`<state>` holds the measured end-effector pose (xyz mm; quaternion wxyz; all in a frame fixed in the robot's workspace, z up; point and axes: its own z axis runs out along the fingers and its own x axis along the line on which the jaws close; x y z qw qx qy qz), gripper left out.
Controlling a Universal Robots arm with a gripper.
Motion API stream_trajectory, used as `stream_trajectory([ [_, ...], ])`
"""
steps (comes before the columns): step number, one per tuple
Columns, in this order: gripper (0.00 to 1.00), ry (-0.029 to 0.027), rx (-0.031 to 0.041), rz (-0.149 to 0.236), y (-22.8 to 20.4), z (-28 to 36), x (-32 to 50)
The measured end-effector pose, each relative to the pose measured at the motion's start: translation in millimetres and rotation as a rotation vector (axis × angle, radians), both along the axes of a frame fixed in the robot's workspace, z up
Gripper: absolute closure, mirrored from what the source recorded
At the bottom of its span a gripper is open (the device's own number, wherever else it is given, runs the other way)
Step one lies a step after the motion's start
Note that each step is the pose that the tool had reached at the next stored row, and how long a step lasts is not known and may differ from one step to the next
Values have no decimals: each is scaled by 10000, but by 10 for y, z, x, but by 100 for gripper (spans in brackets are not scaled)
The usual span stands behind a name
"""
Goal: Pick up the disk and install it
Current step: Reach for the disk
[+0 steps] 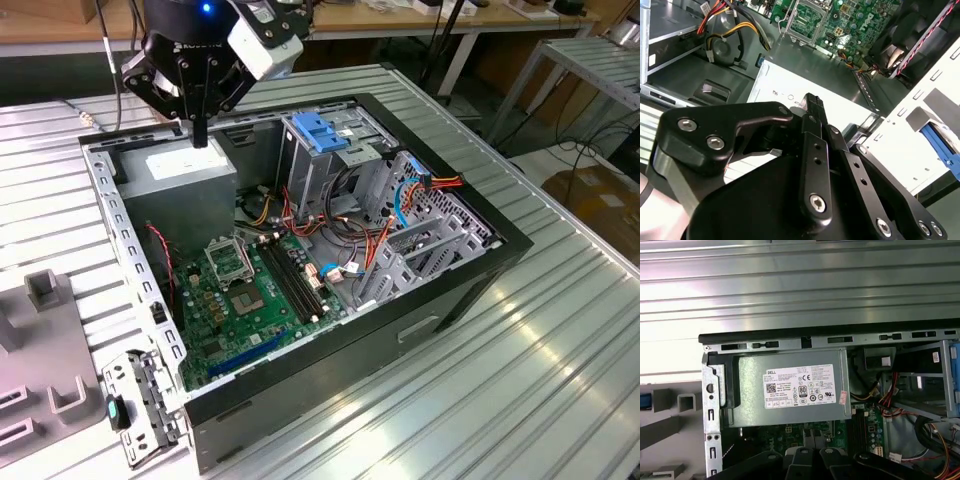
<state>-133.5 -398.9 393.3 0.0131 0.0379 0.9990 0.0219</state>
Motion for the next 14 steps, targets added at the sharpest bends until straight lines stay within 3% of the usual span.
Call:
stream_trajectory([
  [14, 89, 1, 28, 0, 0, 0, -231],
])
